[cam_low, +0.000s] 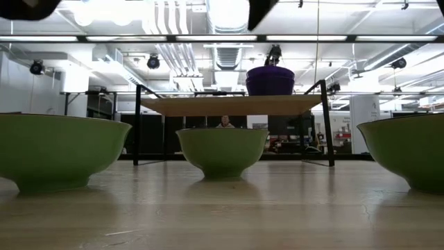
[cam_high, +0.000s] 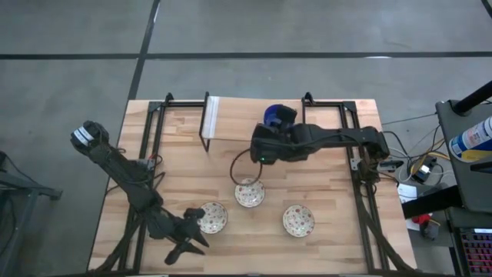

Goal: Pick & Place Mini bowls
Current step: Put the top red patterned bowl on the shelf

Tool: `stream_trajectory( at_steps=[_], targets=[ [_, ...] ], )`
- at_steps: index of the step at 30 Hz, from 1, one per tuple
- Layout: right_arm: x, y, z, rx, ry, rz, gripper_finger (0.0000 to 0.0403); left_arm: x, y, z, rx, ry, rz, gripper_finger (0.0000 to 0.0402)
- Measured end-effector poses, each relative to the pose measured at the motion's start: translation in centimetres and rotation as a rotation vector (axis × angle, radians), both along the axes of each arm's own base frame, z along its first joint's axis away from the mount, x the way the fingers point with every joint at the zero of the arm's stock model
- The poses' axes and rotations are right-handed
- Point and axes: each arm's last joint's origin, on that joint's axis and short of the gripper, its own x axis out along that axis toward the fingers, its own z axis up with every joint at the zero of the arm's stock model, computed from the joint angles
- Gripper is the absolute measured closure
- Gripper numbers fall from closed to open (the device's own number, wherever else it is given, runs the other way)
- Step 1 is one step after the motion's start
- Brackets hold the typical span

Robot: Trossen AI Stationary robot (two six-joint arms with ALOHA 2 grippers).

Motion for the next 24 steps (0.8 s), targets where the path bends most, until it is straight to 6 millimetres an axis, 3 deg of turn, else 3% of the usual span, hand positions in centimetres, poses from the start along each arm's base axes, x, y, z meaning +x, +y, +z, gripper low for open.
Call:
stream_trajectory(
  at_steps=[5, 10, 13, 17, 21, 24],
  targets=[
    [-0.2, 2.9, 0.8, 0.028, -0.065, 0.066, 0.0391, -0.2, -0.1, -0.2, 0.004, 0.026, 0.006, 0.0287],
    [0.1, 6.0, 0.1, 0.05, -0.097, 0.16, 0.0361, -0.4, 0.0, -0.7, 0.008, 0.049, 0.008, 0.0287],
    [0.2, 7.7, -0.7, 0.092, -0.089, 0.222, 0.0335, -0.5, 0.1, -0.9, 0.009, 0.067, 0.015, 0.0287],
    [0.4, 9.9, -2.2, 0.27, -0.076, 0.331, 0.0306, -0.5, 0.1, -0.9, 0.009, 0.067, 0.014, 0.0287],
    [0.7, 12.2, -3.7, 0.433, -0.081, 0.461, 0.0301, -0.5, 0.1, -0.9, 0.011, 0.065, 0.016, 0.0287],
    [0.7, 13.4, -5.0, 0.463, -0.077, 0.514, 0.0305, -0.5, 0.1, -0.9, 0.011, 0.064, 0.018, 0.0287]
  ],
)
